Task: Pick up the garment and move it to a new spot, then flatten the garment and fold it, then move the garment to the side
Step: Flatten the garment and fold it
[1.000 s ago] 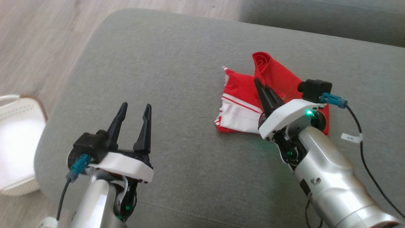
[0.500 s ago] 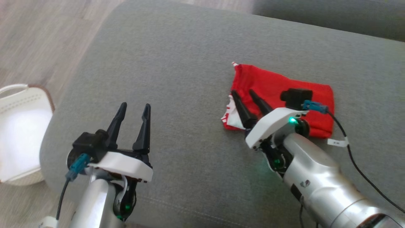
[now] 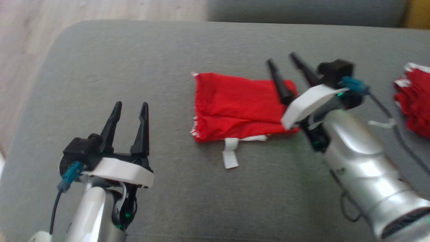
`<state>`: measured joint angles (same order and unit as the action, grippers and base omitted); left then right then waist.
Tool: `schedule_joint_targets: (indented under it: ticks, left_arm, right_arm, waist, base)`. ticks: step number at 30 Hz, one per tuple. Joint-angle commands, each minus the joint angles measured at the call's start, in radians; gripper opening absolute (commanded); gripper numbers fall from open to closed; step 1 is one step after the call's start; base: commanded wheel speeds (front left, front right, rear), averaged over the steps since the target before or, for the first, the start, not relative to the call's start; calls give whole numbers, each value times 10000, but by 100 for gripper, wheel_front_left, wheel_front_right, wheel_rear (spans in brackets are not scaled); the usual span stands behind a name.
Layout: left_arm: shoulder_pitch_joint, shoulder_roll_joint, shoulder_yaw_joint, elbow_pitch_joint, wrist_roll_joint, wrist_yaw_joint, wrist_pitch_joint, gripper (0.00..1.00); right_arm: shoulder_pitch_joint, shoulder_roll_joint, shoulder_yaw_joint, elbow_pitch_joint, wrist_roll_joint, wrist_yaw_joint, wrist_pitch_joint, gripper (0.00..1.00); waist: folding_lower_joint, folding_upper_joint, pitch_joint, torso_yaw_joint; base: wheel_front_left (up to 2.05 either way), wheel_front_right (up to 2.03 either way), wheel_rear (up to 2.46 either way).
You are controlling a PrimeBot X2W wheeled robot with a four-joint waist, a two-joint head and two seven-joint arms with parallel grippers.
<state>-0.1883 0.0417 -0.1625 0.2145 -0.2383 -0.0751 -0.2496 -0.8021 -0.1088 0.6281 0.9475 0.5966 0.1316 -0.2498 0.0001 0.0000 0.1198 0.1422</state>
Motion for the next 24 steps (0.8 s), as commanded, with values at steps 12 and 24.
schedule_joint_targets:
  ticks: [12, 24]
  left_arm:
    - [-409, 85, 748, -588, 234, 14, -122, 100]
    - [301, 85, 742, -845, 205, 166, -122, 100]
  right_arm:
    - [2877, -359, -3785, -3702, -4475, -9, -119, 100]
    - [4894, 544, -5563, -5649, -5706, -9, -119, 100]
  waist:
    - [-1, 0, -174, -1351]
    - [-1, 0, -326, -1510]
  base:
    - [0, 0, 0]
    - [0, 0, 0]
